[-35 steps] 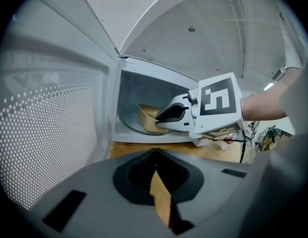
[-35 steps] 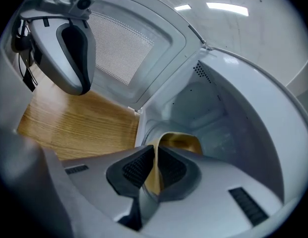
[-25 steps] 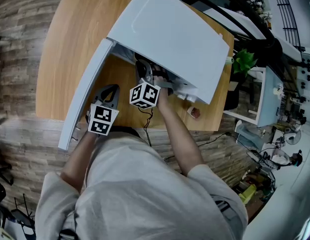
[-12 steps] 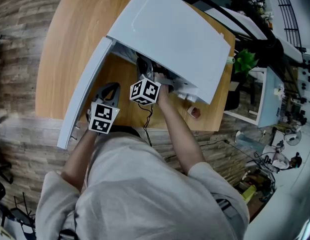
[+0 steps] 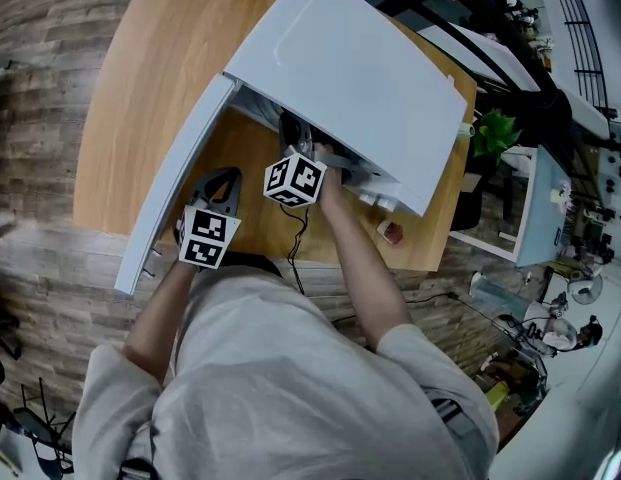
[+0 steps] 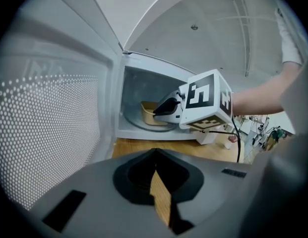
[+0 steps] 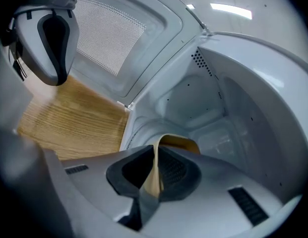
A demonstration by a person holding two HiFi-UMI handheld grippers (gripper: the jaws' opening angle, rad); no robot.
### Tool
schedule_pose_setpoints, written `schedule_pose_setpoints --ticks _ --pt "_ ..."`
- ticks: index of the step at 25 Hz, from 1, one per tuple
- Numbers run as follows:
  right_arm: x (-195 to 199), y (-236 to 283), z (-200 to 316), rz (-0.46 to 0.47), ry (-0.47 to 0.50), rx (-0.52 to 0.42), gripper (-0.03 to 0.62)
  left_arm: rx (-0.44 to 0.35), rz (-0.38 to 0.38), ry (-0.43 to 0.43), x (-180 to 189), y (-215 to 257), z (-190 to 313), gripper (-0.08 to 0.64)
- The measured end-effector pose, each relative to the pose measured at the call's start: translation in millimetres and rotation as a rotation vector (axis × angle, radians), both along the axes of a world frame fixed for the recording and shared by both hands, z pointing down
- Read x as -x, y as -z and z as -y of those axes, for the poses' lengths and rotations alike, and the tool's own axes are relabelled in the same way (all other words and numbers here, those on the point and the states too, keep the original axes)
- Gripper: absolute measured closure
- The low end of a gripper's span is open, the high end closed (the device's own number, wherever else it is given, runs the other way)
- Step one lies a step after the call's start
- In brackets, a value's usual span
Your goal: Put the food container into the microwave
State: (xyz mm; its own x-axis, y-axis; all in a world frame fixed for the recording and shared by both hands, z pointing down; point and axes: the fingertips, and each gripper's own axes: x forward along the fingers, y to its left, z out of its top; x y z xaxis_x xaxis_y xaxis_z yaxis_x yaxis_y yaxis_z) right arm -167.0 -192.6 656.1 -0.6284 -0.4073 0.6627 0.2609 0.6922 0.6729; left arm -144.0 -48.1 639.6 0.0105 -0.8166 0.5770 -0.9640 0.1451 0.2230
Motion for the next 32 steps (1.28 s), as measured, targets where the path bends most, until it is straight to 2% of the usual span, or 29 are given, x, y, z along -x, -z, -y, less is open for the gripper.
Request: schedule_pose_setpoints --ticks 5,11,14,17,22,26,29,32 --pt "2 3 1 0.023 -0.013 0.016 0.555 -0.004 0.008 0.004 0 2 0 0.548" --pt "0 5 -3 0.056 -0.035 0.068 0.499 -0.005 0.012 0.002 -1 5 2 0.548" --pt "-4 9 -6 0.089 -0.042 0.071 0.495 -0.002 0.016 0.003 -2 5 0 0.548" --pt "-13 14 -11 0.126 -0.05 0.084 0.505 0.001 0.017 0.001 -6 4 0 0.548" --pt "-23 20 -27 0.191 -0.095 0.204 0.528 0.009 0.017 0.003 -8 4 1 0.548" --pt "-36 19 -38 0.205 -0.103 0.216 0.588 0.002 0.012 -0.008 -12 6 7 0.548" --pt "-47 17 -47 0.215 -0.115 0.235 0.588 0.008 0.02 -0.026 -17 5 6 0.548" --pt "-62 14 -60 0.228 -0.141 0.292 0.588 0.018 0.021 -0.048 -25 -1 1 0.548"
